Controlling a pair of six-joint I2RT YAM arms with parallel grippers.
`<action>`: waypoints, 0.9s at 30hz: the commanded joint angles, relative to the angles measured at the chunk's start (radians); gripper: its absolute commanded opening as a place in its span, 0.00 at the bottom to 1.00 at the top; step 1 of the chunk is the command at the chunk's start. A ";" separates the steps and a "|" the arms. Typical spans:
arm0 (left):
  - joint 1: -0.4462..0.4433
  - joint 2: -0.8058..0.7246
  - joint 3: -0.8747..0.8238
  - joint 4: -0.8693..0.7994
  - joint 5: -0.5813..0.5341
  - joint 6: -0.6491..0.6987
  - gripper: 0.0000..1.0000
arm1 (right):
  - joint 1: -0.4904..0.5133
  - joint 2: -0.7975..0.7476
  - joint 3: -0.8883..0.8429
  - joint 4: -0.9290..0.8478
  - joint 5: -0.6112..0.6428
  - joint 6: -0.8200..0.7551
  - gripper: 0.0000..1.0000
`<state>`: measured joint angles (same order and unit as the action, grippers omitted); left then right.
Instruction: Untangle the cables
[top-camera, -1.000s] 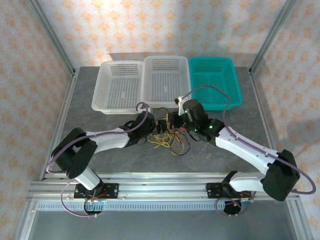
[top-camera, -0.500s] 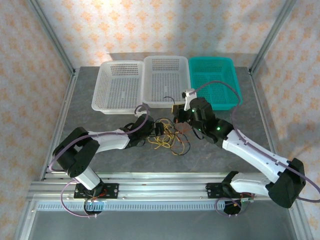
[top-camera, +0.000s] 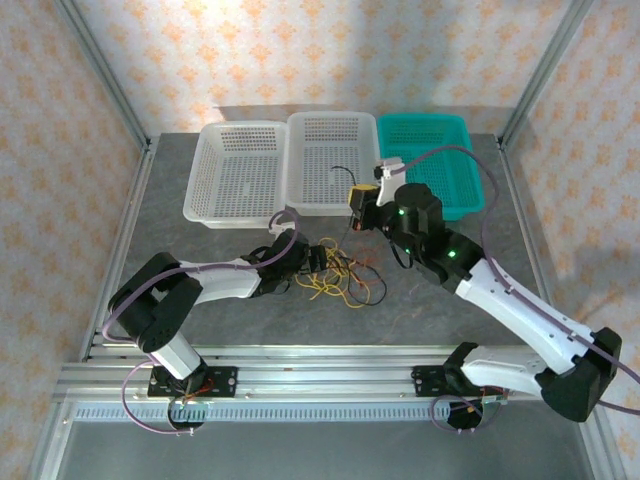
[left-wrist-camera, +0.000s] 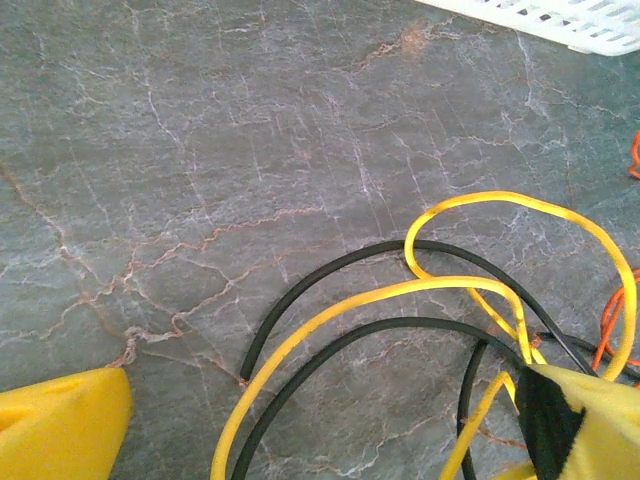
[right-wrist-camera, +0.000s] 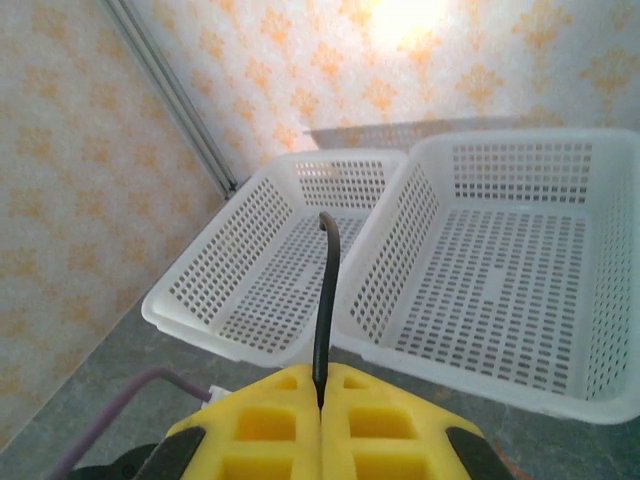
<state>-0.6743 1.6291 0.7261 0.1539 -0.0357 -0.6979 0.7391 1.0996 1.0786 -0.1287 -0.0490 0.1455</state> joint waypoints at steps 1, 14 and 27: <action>-0.008 0.032 -0.007 -0.018 -0.036 0.006 0.99 | 0.004 -0.038 0.046 0.034 0.036 -0.039 0.00; -0.008 0.039 -0.016 -0.007 -0.030 -0.001 0.99 | 0.005 -0.151 0.067 0.080 0.064 -0.102 0.00; -0.008 0.012 -0.015 0.000 -0.030 -0.005 0.99 | 0.005 -0.257 0.066 0.089 0.141 -0.190 0.00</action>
<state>-0.6743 1.6520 0.7261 0.1688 -0.0360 -0.6987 0.7391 0.8745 1.1275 -0.0799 0.0608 -0.0040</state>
